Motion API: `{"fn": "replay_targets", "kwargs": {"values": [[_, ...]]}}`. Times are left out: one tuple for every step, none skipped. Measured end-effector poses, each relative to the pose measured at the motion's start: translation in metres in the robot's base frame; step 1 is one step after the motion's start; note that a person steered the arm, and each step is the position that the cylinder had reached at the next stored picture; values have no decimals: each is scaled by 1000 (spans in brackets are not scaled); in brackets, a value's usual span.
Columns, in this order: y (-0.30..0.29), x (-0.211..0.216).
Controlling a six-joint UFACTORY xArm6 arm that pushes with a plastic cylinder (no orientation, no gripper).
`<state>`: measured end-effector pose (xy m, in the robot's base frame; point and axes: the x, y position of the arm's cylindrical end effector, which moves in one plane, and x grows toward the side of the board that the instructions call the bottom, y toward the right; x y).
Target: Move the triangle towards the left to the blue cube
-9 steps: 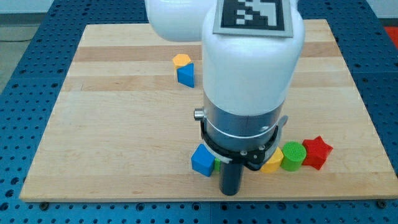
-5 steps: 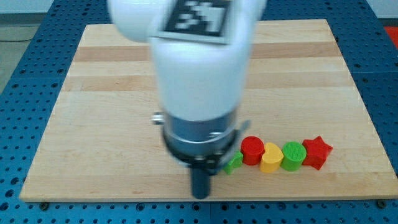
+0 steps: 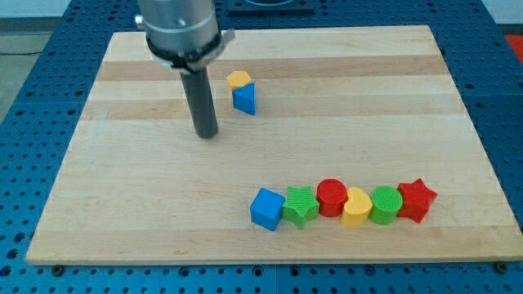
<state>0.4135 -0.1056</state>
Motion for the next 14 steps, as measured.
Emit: {"fn": "replay_targets", "kwargs": {"values": [[-19,-54],[-14,-105],[56,-118],[89,-105],[79,-67],[79,-36],[79,-10],[66,9],[21,6],[-9,5],[-14,19],[-14,51],[-14,89],[-14,119]]}}
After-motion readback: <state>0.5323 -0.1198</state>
